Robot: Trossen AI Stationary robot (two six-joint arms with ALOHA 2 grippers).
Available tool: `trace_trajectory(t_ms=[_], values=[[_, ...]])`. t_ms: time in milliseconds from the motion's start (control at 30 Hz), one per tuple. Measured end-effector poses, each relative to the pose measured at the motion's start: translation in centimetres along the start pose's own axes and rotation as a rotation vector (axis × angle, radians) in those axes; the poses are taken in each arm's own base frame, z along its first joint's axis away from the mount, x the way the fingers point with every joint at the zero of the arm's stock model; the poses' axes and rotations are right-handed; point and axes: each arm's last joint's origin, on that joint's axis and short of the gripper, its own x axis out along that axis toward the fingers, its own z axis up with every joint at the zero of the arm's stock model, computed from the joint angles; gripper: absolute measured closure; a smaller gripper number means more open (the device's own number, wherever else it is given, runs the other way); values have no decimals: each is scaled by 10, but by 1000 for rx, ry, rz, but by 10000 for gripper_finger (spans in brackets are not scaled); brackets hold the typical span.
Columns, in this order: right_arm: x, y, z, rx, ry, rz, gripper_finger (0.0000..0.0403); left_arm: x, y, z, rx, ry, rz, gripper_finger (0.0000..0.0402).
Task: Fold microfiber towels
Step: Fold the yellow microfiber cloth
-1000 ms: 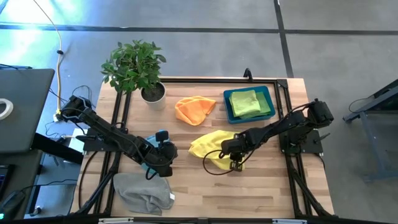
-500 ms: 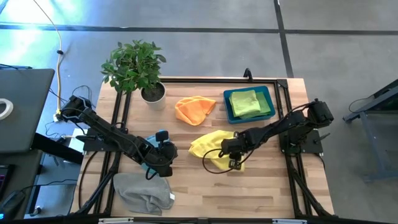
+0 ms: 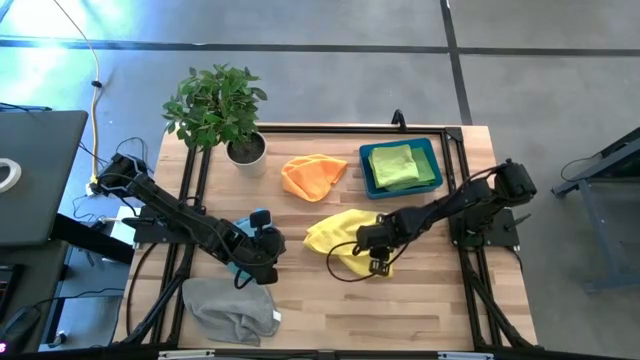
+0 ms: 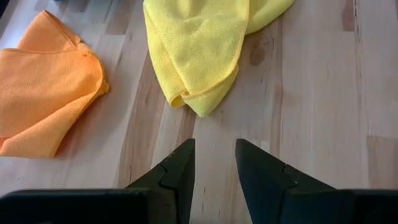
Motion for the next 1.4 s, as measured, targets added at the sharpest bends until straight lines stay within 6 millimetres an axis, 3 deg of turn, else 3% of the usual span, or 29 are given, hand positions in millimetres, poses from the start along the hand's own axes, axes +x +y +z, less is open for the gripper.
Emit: trace_trajectory(t_ms=[200,400,567,800,933,1200,1400], values=[[0,2,-3,19,-12,-47,340,0,0,0,14,-9,16,296],[0,2,-2,20,-18,-59,394,0,1,1,55,-19,37,296],[0,2,-2,42,-19,-59,400,11,-6,2,177,-29,44,296],[0,2,-3,61,-14,-48,402,49,-20,8,437,-64,48,296],[0,4,-3,70,5,-15,402,75,-20,13,528,-64,-72,296],[-8,15,-10,46,3,16,403,122,7,24,532,-80,-198,296],[-10,19,-14,42,1,-7,403,144,29,19,479,3,-295,296]])
